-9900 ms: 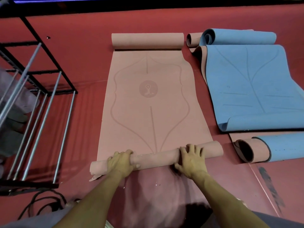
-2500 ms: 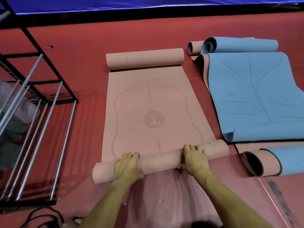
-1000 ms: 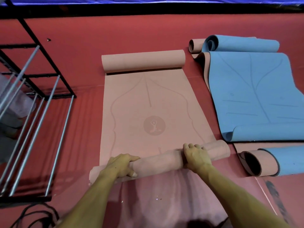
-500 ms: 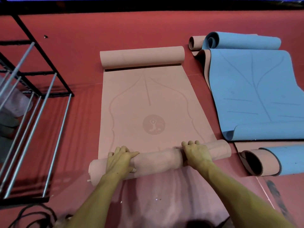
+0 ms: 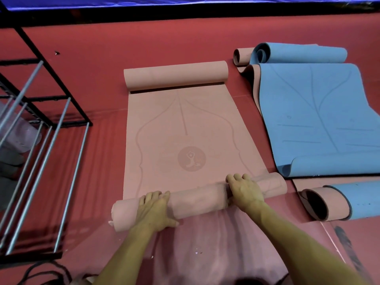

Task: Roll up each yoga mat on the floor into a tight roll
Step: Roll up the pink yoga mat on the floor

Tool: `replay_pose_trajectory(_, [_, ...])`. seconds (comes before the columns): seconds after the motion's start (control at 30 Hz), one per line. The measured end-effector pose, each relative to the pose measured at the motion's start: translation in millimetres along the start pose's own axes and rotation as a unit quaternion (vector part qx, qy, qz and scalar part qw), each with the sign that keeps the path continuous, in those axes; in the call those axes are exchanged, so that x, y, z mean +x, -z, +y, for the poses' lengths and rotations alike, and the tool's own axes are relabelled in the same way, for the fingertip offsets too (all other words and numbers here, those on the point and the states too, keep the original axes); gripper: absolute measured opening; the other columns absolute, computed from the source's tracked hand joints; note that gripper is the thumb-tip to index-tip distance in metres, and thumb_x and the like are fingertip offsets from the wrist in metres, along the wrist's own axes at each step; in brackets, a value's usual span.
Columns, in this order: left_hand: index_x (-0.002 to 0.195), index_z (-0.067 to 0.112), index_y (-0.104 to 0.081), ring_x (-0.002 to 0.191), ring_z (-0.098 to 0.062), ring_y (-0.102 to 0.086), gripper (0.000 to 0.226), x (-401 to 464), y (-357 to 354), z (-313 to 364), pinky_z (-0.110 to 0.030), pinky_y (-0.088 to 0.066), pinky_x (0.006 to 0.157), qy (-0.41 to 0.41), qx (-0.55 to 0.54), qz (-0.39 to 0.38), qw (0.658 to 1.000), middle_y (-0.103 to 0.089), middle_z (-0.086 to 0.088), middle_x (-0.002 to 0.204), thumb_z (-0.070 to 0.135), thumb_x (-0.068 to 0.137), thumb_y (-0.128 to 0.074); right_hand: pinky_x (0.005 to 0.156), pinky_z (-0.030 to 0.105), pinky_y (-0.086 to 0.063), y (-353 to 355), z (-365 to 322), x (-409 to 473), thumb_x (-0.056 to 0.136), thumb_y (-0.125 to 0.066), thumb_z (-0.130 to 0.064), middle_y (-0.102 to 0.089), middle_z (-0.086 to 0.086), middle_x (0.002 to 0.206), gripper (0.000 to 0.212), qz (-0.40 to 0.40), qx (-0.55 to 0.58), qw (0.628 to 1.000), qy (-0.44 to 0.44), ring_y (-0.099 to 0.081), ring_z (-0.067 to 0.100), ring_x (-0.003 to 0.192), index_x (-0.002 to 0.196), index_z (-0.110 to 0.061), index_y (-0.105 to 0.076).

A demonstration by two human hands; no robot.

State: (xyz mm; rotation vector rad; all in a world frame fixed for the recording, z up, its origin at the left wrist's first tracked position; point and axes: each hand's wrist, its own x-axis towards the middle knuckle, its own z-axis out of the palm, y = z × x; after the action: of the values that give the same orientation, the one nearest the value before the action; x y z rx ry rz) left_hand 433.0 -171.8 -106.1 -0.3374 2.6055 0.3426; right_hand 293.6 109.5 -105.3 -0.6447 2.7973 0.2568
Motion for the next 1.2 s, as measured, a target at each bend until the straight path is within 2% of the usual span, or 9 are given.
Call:
replay_pose_trajectory(0.07, [0.159, 0.029, -0.025, 0.143, -0.024, -0.032, 0.12, 2, -11, 1, -0.043, -0.018, 0.124, 0.007, 0.028, 0.017, 0.999, -0.038, 0.003, 0.152, 0.066, 0.062, -0.085, 0.077, 0.038, -0.048, 2, 0, 0, 0.085, -0.075, -0.023, -0.06, 0.0, 0.113, 0.042, -0.004, 0.009, 1.0, 0.003, -0.054, 0.026, 0.1, 0.118, -0.019, -0.05])
replay_pose_trajectory(0.17, [0.153, 0.027, -0.039, 0.133, -0.024, -0.045, 0.093, 5, -29, 0, -0.046, -0.028, 0.119, 0.011, 0.074, 0.084, 0.994, -0.05, 0.005, 0.14, 0.031, 0.071, -0.084, 0.072, 0.035, -0.039, 4, 1, 3, 0.084, -0.077, -0.029, -0.061, 0.0, 0.112, 0.042, -0.015, 0.025, 0.999, 0.018, -0.055, 0.025, 0.102, 0.116, -0.019, -0.052])
replay_pose_trajectory(0.27, [0.133, 0.028, -0.06, 0.113, -0.025, -0.06, 0.074, 11, -37, -5, -0.044, -0.043, 0.104, 0.011, 0.069, 0.115, 0.991, -0.065, 0.006, 0.118, 0.017, 0.063, -0.083, 0.09, 0.034, -0.045, 0, 7, 4, 0.087, -0.072, -0.034, -0.062, -0.003, 0.127, 0.039, -0.015, 0.041, 0.998, 0.054, -0.052, 0.026, 0.116, 0.122, -0.023, -0.06])
replay_pose_trajectory(0.43, [0.117, 0.032, -0.064, 0.107, -0.025, -0.063, 0.055, 21, -28, -9, -0.039, -0.043, 0.092, 0.008, 0.068, 0.123, 0.99, -0.069, 0.007, 0.107, 0.018, 0.066, -0.078, 0.116, 0.05, -0.034, -14, 13, -5, 0.071, -0.074, -0.064, -0.046, 0.001, 0.152, 0.097, -0.039, 0.001, 0.996, 0.076, -0.044, 0.037, 0.136, 0.151, -0.02, -0.043])
replay_pose_trajectory(0.6, [0.111, 0.033, -0.063, 0.111, -0.024, -0.062, 0.034, 18, 1, -5, -0.035, -0.039, 0.084, 0.029, 0.056, 0.048, 0.997, -0.069, 0.006, 0.108, 0.025, 0.079, -0.069, 0.102, 0.042, -0.042, -5, -2, -2, 0.085, -0.069, -0.043, -0.061, -0.002, 0.133, 0.054, -0.019, -0.047, 0.997, 0.063, -0.055, 0.029, 0.119, 0.134, -0.022, -0.056])
replay_pose_trajectory(0.77, [0.115, 0.035, -0.066, 0.106, -0.021, -0.067, 0.049, 10, 14, -13, -0.029, -0.045, 0.079, 0.023, 0.003, -0.046, 0.999, -0.071, 0.011, 0.108, 0.025, 0.068, -0.08, 0.087, 0.041, -0.047, 11, -9, -7, 0.095, -0.065, -0.032, -0.063, 0.002, 0.123, 0.032, -0.081, -0.051, 0.991, 0.088, -0.057, 0.03, 0.113, 0.124, -0.019, -0.06])
replay_pose_trajectory(0.93, [0.116, 0.042, -0.063, 0.104, -0.017, -0.065, 0.06, -1, 15, -14, -0.032, -0.047, 0.084, 0.014, -0.015, -0.006, 1.0, -0.071, 0.013, 0.101, 0.029, 0.061, -0.085, 0.094, 0.04, -0.049, 0, -10, -10, 0.092, -0.068, -0.03, -0.054, 0.003, 0.13, 0.037, -0.065, -0.022, 0.996, 0.059, -0.049, 0.029, 0.114, 0.128, -0.023, -0.062])
replay_pose_trajectory(1.1, [0.132, 0.048, -0.051, 0.122, -0.015, -0.048, 0.085, -1, 19, -13, -0.038, -0.039, 0.093, 0.012, 0.012, 0.035, 0.999, -0.053, 0.014, 0.124, 0.038, 0.058, -0.092, 0.085, 0.034, -0.047, 6, -5, -2, 0.084, -0.076, -0.043, -0.055, 0.0, 0.123, 0.051, -0.051, 0.03, 0.996, 0.067, -0.046, 0.024, 0.113, 0.129, -0.028, -0.061])
replay_pose_trajectory(1.2, [0.113, 0.038, -0.052, 0.111, -0.014, -0.057, 0.069, 1, 22, -14, -0.038, -0.04, 0.088, 0.018, -0.023, 0.057, 0.998, -0.058, 0.016, 0.112, 0.029, 0.057, -0.09, 0.076, 0.034, -0.043, 13, -7, 3, 0.08, -0.08, -0.032, -0.063, -0.002, 0.118, 0.056, -0.053, 0.064, 0.995, 0.05, -0.05, 0.022, 0.112, 0.127, -0.024, -0.051])
